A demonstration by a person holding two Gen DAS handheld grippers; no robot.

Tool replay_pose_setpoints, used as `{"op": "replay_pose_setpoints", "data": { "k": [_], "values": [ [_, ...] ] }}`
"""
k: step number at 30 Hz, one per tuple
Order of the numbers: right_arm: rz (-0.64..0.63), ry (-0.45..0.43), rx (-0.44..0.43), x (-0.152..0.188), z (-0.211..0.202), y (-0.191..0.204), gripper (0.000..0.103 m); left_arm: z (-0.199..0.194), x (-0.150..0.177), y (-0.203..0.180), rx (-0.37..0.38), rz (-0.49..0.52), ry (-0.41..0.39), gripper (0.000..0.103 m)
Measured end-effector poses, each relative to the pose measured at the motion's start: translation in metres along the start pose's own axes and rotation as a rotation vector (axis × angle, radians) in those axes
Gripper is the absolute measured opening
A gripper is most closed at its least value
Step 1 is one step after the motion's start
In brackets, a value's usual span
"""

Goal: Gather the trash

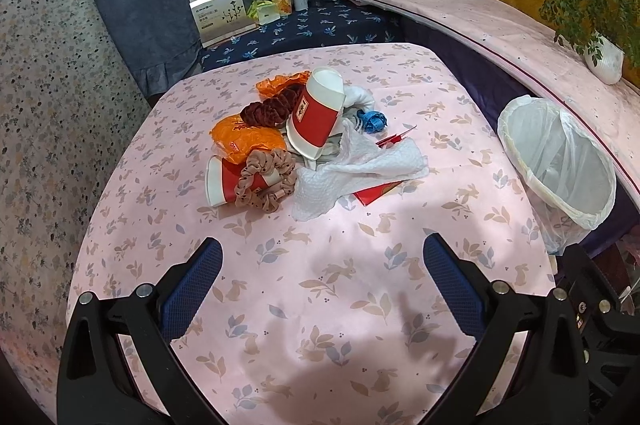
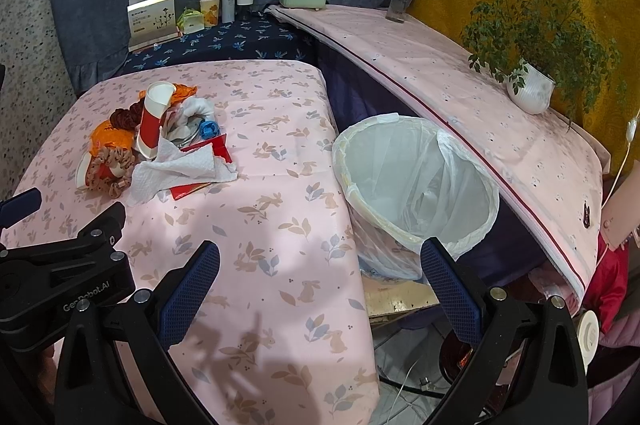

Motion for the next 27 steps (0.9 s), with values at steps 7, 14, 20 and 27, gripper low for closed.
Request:
{"op": "replay_pose_setpoints", "data": {
  "k": [7, 14, 20, 27],
  "values": [
    [0.000, -0.001, 0.000, 0.0009, 0.0022, -0.0006, 0.096, 0.0014, -0.0004, 0.0006, 0.001, 0.000, -0.001, 0.096],
    [0.000, -0.002, 0.000, 0.0017, 0.0037, -0.0006, 0.096, 0.0016, -0.0007, 0.0014, 0.003, 0.001, 0.000, 0.096],
    [0.002, -0.002, 0.001, -0.0005, 0.0003, -0.0012, 0.096, 0.0010, -0.0027, 0.0022, 0.003, 0.001, -0.002, 0.096],
    [0.002, -0.002, 0.001, -0.0010, -0.0004, -0.0017, 0.096, 0.0001, -0.0040, 0.0012, 0.001, 0.003, -0.006, 0.096]
  ]
}}
Point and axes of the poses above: each gripper's, at about its wrist camera, not at the fingertips, and z roughly the way its jaws point, y to its left, x to its underside, the point moved 3 cm from there along z, roughly the way its jaws point, and after that the axes turned 14 degrees about z, right-handed, at the moved point
